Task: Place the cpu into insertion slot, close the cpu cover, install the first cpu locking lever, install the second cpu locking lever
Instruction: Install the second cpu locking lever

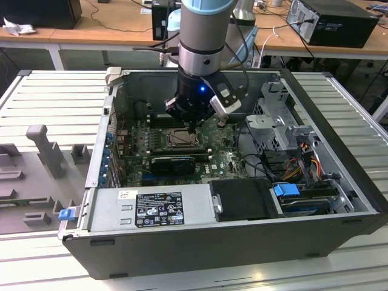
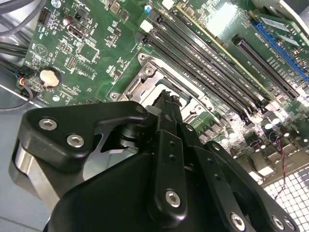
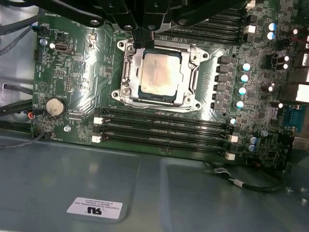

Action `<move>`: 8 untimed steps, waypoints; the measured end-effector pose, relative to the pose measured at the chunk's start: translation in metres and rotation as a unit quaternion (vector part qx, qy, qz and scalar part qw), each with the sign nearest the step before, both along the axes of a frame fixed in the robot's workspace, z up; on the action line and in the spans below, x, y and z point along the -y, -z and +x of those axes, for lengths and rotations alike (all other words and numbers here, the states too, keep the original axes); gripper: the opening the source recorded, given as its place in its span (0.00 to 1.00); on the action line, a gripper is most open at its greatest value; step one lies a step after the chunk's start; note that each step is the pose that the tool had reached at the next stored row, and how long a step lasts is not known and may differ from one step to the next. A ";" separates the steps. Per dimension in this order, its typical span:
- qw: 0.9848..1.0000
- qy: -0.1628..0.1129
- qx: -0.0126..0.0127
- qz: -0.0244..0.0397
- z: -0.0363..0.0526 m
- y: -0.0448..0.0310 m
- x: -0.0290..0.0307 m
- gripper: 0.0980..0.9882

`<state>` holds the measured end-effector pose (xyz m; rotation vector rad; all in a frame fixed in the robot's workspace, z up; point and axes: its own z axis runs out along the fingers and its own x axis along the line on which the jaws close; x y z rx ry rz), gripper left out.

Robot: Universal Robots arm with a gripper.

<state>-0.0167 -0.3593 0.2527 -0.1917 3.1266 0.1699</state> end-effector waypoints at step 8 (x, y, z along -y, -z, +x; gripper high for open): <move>1.000 0.000 0.000 0.000 0.0000 -0.0005 0.0173 0.01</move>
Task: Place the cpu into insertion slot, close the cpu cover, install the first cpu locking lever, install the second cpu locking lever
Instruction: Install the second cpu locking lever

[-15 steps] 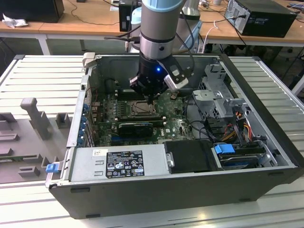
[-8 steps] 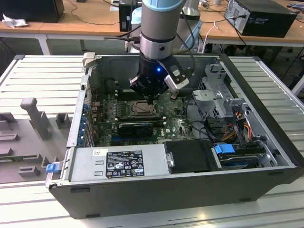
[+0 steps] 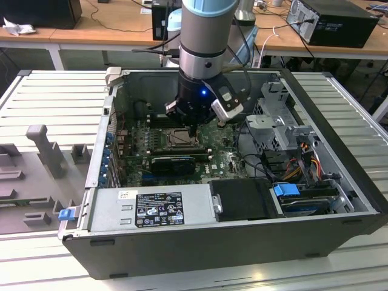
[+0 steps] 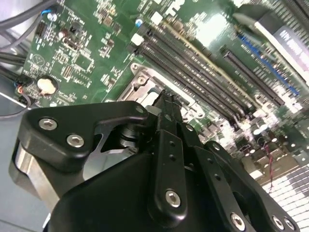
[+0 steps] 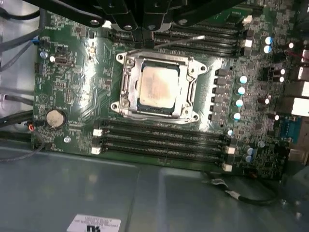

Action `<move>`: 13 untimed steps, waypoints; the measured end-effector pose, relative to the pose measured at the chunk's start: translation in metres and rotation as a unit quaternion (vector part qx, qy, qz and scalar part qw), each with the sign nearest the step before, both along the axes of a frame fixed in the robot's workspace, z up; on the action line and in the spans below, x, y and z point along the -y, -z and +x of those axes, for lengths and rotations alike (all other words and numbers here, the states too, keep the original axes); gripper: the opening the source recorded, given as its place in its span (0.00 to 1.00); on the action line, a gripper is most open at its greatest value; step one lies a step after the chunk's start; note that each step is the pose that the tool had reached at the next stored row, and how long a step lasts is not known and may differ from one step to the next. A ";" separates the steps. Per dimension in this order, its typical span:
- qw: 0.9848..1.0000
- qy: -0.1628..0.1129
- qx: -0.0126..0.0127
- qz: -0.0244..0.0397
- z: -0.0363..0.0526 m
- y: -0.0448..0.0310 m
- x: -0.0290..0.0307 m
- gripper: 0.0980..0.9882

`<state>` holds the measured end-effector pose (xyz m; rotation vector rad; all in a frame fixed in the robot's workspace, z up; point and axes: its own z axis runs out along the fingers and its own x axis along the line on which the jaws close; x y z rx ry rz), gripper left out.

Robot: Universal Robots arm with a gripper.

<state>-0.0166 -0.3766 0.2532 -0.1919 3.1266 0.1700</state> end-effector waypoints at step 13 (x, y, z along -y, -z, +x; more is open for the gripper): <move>1.000 0.009 -0.002 0.023 -0.0101 0.0053 0.0075 0.01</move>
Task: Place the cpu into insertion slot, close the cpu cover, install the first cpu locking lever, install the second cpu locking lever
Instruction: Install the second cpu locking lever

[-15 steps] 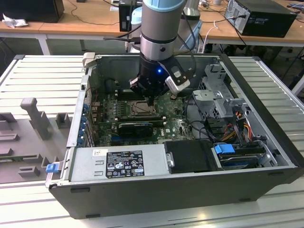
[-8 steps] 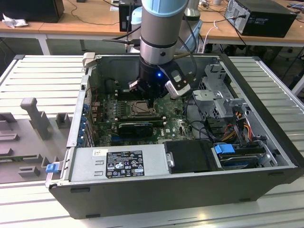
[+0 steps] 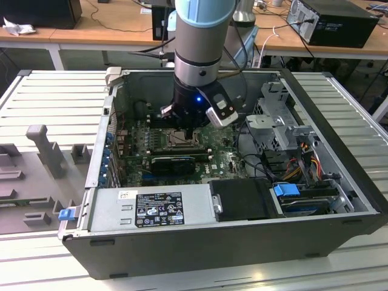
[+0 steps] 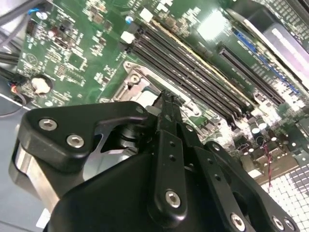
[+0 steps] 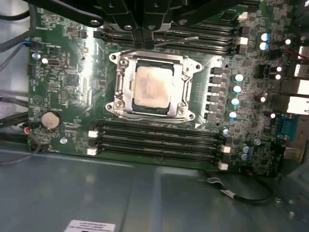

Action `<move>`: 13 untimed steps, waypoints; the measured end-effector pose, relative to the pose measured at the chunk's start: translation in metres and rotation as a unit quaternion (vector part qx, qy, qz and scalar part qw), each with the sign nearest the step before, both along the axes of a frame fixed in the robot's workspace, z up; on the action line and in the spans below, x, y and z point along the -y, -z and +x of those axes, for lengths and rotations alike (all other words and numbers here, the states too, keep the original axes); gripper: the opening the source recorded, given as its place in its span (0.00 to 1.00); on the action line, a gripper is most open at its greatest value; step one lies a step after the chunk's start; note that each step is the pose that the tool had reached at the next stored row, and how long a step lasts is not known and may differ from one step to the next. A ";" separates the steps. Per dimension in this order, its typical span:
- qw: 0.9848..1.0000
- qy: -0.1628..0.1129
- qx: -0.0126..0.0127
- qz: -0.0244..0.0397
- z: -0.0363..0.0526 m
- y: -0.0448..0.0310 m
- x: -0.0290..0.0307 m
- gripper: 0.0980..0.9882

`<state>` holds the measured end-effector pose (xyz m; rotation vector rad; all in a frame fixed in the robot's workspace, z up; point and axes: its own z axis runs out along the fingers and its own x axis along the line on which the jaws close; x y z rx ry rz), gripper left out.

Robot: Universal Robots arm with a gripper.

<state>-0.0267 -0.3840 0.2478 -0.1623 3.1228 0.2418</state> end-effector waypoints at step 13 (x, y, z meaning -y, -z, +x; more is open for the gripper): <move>1.000 0.001 -0.001 0.005 -0.0147 0.0071 0.0054 0.01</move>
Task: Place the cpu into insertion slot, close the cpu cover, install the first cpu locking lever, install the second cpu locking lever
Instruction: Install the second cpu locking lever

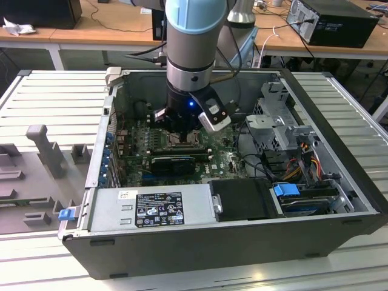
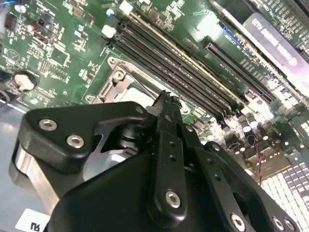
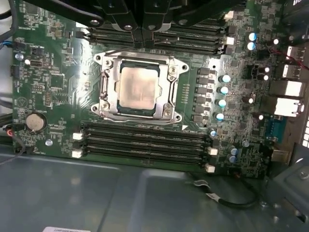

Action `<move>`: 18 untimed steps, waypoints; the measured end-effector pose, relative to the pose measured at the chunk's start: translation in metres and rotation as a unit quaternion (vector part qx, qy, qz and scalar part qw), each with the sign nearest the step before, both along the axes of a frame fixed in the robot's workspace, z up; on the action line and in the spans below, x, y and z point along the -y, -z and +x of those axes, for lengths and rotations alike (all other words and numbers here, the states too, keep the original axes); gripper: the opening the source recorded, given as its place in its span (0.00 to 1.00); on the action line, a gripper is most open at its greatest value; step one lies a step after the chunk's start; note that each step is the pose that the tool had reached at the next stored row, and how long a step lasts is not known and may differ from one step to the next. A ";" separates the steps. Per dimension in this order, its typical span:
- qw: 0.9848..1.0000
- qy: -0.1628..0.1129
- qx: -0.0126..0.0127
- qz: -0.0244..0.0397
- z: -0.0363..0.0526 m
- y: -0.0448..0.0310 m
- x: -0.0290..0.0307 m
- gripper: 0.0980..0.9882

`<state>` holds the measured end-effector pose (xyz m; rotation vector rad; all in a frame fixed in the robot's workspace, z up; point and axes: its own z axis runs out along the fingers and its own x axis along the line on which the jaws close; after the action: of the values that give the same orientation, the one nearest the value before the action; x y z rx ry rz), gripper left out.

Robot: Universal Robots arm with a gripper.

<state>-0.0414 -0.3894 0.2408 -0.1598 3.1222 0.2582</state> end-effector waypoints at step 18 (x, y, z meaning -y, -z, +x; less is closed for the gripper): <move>0.999 0.001 0.000 0.033 -0.0129 0.0136 0.0060 0.01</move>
<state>-0.0543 -0.3954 0.2271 -0.1546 3.1094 0.3604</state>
